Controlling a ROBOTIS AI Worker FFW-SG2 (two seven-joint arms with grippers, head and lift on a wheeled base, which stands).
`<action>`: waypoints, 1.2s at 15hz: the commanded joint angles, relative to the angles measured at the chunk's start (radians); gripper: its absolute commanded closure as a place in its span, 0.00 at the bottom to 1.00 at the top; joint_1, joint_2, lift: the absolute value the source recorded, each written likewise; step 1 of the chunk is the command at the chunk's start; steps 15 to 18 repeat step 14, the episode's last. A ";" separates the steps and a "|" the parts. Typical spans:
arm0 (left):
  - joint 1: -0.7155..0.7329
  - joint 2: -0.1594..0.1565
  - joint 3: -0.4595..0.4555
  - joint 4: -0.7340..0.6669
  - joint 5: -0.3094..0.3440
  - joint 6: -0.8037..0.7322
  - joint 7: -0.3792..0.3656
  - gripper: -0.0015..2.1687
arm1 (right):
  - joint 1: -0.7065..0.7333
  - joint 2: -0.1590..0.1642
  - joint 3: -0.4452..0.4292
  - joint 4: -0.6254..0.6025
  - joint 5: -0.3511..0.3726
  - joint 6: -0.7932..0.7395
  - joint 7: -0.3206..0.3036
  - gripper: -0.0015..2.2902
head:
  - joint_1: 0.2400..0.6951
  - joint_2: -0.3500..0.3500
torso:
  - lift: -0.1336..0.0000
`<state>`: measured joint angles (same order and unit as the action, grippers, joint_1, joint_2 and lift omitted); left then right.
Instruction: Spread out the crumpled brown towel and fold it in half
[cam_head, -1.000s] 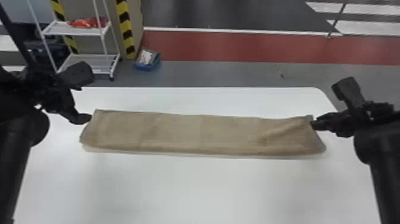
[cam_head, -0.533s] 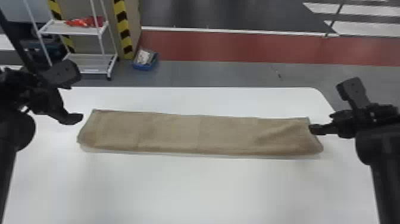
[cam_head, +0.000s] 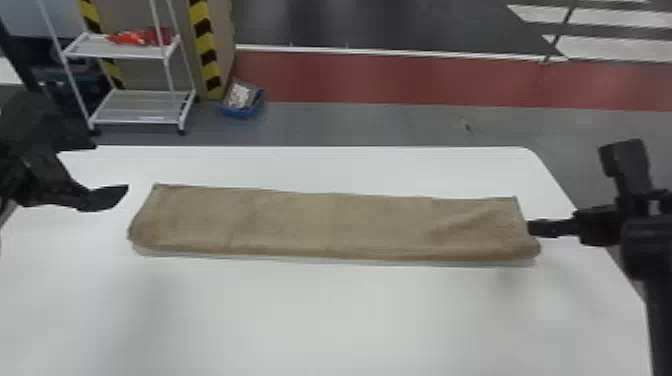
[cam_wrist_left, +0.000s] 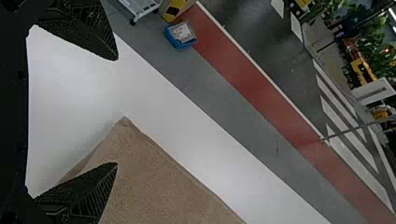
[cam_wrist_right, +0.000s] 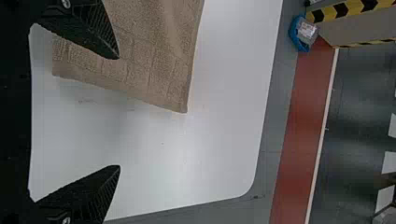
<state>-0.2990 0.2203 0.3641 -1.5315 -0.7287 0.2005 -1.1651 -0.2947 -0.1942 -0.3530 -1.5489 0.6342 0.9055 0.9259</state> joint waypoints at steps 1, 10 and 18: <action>0.028 -0.006 0.026 -0.004 0.051 0.020 0.015 0.05 | 0.000 0.002 -0.018 -0.033 -0.022 0.091 -0.002 0.02 | 1.00 0.41 | 0.07; 0.066 -0.026 0.049 -0.025 0.147 0.103 0.025 0.07 | 0.035 0.021 -0.053 -0.102 -0.047 0.143 -0.002 0.03 | 1.00 0.40 | 0.07; 0.080 -0.029 0.045 -0.030 0.147 0.136 0.041 0.07 | 0.039 0.021 -0.052 -0.114 -0.048 0.152 -0.004 0.03 | 1.00 0.40 | 0.07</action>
